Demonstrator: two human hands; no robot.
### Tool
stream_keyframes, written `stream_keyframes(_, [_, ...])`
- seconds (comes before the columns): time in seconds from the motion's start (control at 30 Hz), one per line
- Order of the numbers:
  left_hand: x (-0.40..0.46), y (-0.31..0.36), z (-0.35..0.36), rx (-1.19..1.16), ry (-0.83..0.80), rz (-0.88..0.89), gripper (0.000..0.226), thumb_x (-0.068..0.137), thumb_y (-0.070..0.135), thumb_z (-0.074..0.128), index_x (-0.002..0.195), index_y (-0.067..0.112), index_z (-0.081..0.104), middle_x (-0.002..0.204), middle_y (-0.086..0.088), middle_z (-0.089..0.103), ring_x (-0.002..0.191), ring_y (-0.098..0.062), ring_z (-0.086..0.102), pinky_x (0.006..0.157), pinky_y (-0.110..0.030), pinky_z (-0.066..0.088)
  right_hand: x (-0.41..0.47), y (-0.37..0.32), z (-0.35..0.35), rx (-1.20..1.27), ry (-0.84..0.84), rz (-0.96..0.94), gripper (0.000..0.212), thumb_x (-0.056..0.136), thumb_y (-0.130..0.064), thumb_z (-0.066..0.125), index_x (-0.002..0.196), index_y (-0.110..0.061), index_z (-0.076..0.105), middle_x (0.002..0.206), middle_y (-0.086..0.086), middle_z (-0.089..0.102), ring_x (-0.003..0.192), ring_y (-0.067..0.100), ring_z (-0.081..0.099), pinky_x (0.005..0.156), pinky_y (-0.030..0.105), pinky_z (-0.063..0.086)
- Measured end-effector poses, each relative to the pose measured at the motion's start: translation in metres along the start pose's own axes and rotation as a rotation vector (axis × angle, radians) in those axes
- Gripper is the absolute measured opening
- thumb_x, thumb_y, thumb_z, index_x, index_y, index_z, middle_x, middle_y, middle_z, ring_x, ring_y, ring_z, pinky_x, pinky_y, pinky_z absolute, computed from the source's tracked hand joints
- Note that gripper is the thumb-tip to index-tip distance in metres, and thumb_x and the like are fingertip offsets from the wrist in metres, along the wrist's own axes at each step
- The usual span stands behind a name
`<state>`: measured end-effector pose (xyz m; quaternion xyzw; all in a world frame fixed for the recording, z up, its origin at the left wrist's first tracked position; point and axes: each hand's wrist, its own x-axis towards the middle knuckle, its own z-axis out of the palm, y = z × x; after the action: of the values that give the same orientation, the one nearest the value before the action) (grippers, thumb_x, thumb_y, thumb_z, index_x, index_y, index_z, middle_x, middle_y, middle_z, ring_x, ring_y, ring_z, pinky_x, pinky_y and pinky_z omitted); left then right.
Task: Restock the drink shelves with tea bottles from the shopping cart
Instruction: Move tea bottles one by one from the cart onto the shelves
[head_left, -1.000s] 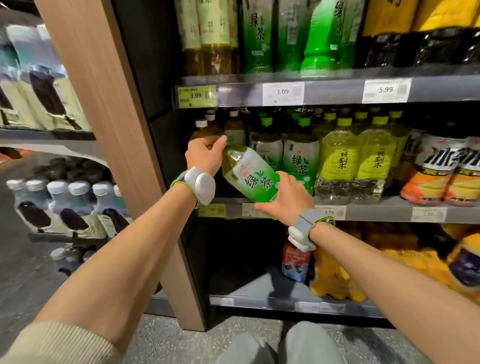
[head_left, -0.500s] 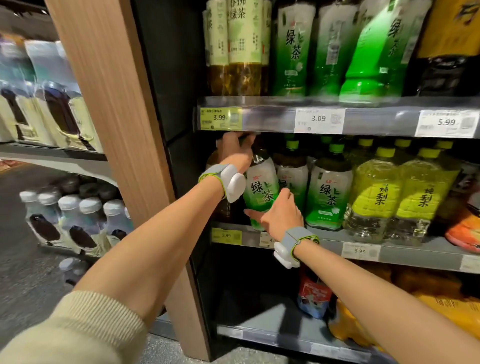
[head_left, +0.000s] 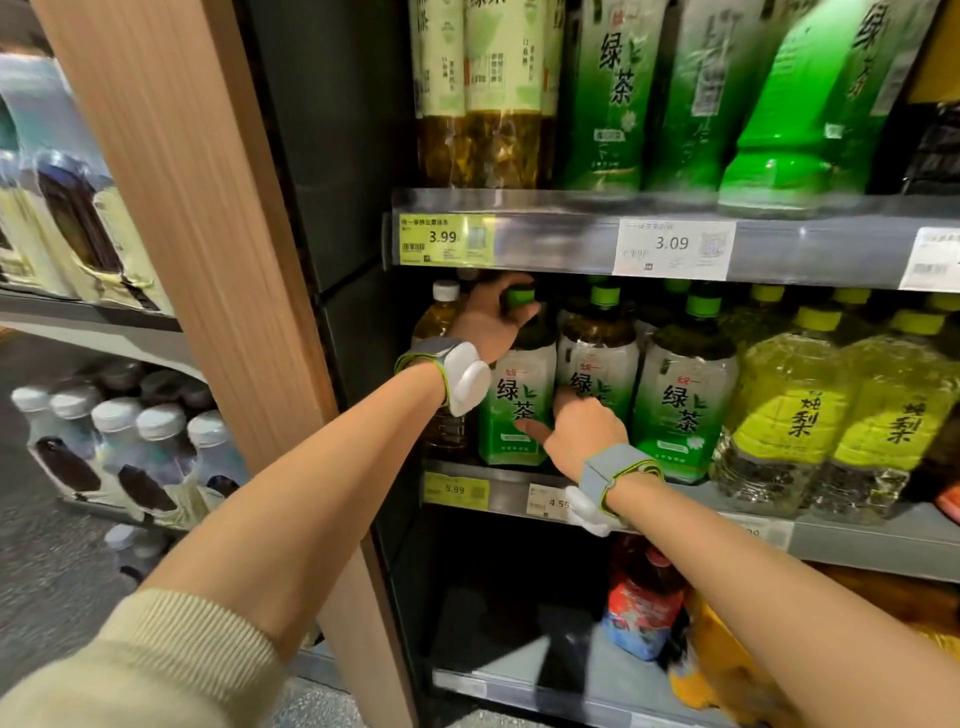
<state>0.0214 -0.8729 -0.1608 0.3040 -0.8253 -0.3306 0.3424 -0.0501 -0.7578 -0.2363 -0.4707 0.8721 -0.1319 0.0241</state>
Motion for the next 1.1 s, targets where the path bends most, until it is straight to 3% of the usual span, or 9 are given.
stream_keyframes(0.1, [-0.003,0.002,-0.006,0.227,-0.146,-0.046,0.071,0.086,0.029,0.068,0.147,0.019,0.031,0.141,-0.008,0.048,0.128,-0.026,0.048,0.106,-0.032,0.04,0.0,-0.002,-0.005,-0.079,-0.012,-0.044,0.06,0.088,-0.064,0.044,0.105,-0.007,0.053,0.099,0.013,0.063,0.093,0.032,0.063,0.069,0.034,0.048])
stream_keyframes(0.23, [0.002,0.002,-0.014,0.537,-0.35,-0.051,0.115,0.074,0.04,0.078,0.152,0.026,-0.005,0.155,-0.006,0.025,0.139,-0.028,0.034,0.11,-0.039,0.037,0.001,-0.001,-0.01,-0.13,-0.051,-0.042,0.056,0.088,-0.066,0.041,0.088,-0.01,0.046,0.084,0.008,0.055,0.088,0.029,0.062,0.065,0.031,0.046])
stream_keyframes(0.33, [0.01,-0.001,-0.015,0.663,-0.416,-0.05,0.124,0.069,0.04,0.081,0.149,0.031,-0.013,0.158,-0.006,0.017,0.142,-0.029,0.028,0.11,-0.042,0.036,0.016,-0.007,-0.003,-0.104,-0.141,0.024,0.056,0.088,-0.066,0.041,0.079,-0.012,0.047,0.09,0.009,0.067,0.086,0.027,0.066,0.074,0.033,0.054])
stream_keyframes(0.4, [0.014,-0.002,-0.015,0.699,-0.413,-0.003,0.125,0.069,0.037,0.082,0.15,0.028,-0.012,0.159,-0.005,0.015,0.143,-0.029,0.025,0.109,-0.042,0.036,0.027,-0.013,0.003,-0.029,-0.241,0.086,0.056,0.089,-0.062,0.043,0.076,-0.009,0.054,0.094,0.011,0.07,0.087,0.027,0.068,0.082,0.036,0.055])
stream_keyframes(0.5, [0.023,-0.003,-0.01,0.751,-0.384,0.019,0.123,0.07,0.035,0.082,0.152,0.02,-0.009,0.158,-0.009,0.018,0.144,-0.03,0.023,0.112,-0.043,0.033,0.042,-0.014,0.012,0.097,-0.237,0.115,0.053,0.093,-0.053,0.045,0.094,-0.004,0.066,0.097,0.012,0.07,0.088,0.028,0.067,0.083,0.035,0.054])
stream_keyframes(0.73, [0.038,-0.004,0.003,0.836,-0.318,0.067,0.102,0.074,0.029,0.079,0.15,0.012,0.014,0.154,-0.013,0.026,0.141,-0.032,0.028,0.111,-0.04,0.03,0.054,-0.015,0.027,0.155,-0.122,0.149,0.025,0.092,-0.016,0.057,0.112,-0.001,0.057,0.116,0.018,0.06,0.11,0.035,0.057,0.082,0.031,0.049])
stream_keyframes(0.87, [0.05,-0.009,0.007,0.893,-0.271,0.071,0.092,0.072,0.037,0.079,0.144,0.01,0.029,0.149,-0.014,0.033,0.137,-0.034,0.034,0.112,-0.045,0.032,0.058,-0.024,0.039,0.206,-0.126,0.154,0.029,0.092,-0.013,0.056,0.117,0.0,0.052,0.124,0.018,0.057,0.117,0.033,0.054,0.09,0.033,0.047])
stream_keyframes(1.0, [0.055,-0.009,0.005,0.796,-0.308,0.081,0.099,0.076,0.032,0.078,0.15,0.011,0.016,0.157,-0.011,0.021,0.143,-0.03,0.024,0.114,-0.036,0.023,0.059,-0.029,0.05,0.282,-0.129,0.149,0.031,0.091,-0.015,0.056,0.117,0.0,0.053,0.124,0.019,0.057,0.116,0.034,0.056,0.09,0.034,0.048])
stream_keyframes(1.1, [0.052,-0.01,0.003,0.869,-0.235,0.144,0.096,0.075,0.039,0.076,0.148,0.01,0.021,0.154,-0.013,0.026,0.142,-0.032,0.026,0.114,-0.039,0.023,0.057,-0.03,0.053,0.309,-0.114,0.165,0.032,0.091,-0.013,0.055,0.12,0.0,0.052,0.124,0.019,0.058,0.116,0.035,0.056,0.091,0.034,0.048])
